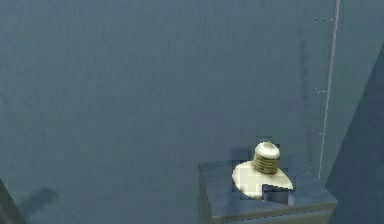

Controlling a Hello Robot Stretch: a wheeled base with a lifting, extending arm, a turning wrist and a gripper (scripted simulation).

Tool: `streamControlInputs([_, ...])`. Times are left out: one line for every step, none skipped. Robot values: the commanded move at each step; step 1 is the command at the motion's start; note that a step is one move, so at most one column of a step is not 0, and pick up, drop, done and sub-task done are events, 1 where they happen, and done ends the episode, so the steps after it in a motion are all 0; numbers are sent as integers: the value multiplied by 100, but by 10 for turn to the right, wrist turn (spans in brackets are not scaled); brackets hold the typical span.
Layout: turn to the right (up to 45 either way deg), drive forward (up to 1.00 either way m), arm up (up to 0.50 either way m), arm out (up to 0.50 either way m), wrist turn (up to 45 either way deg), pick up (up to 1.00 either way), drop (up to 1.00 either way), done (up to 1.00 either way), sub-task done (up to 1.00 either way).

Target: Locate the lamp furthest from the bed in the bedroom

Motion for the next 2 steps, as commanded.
streamControlInputs([60,0,0,0,0,0,0,0,0])
streamControlInputs([0,5,0,0,0,0,0,0,0])
